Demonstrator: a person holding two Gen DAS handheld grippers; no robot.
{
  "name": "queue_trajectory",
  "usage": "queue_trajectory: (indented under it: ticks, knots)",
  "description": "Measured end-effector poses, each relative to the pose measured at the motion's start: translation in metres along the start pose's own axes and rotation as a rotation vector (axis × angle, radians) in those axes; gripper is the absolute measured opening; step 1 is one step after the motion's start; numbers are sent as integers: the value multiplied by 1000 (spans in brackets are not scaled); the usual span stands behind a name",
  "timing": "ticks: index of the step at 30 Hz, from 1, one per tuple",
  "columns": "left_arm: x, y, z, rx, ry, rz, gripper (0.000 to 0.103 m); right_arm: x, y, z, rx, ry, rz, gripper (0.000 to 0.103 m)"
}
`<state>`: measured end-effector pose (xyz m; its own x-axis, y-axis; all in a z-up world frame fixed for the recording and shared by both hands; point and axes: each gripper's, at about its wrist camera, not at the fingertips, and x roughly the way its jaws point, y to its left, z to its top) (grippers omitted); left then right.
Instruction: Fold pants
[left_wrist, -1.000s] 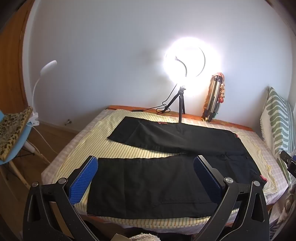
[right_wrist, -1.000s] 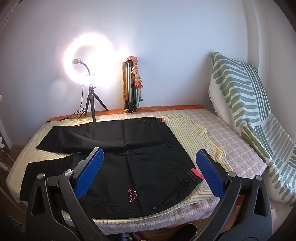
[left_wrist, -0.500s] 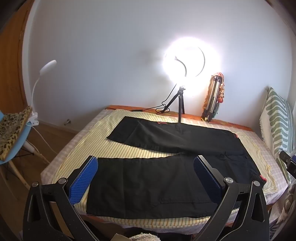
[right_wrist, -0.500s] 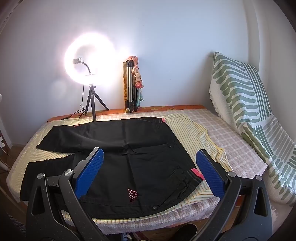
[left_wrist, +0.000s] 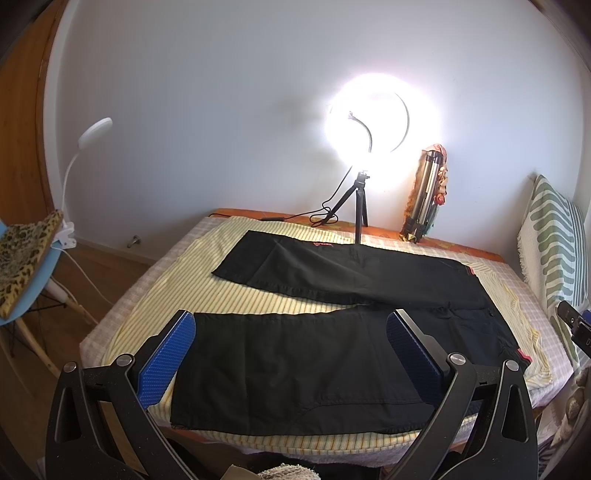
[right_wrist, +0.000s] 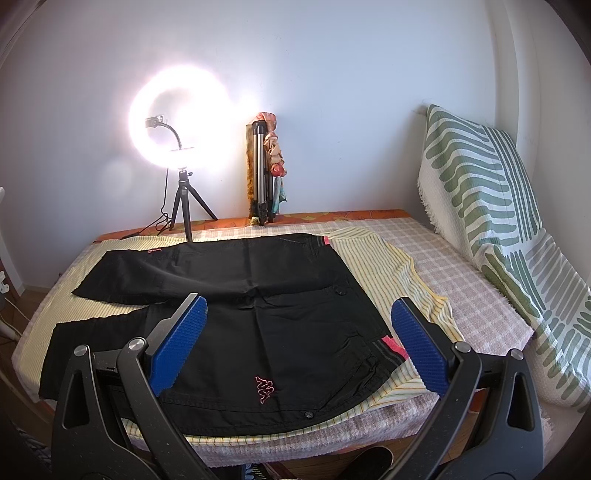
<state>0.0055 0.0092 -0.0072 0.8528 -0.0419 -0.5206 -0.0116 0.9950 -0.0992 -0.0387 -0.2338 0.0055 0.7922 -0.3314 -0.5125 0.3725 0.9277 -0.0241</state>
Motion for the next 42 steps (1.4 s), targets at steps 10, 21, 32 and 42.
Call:
queue_trajectory:
  ticks: [10,21,32,42]
  knots:
    - [1,0,-2,-3,5,-2,103,2,0,0,0,0,1,102]
    - [1,2,-3,-9,10,-3,103,1,-4,-1,-2,2,2,102]
    - [8,5,-3,-10,35,14,103,7,5,-2,-5,8,6,102]
    - [13,8,-2,-12,39,31,103,13,4,-6,-29,13,25,102]
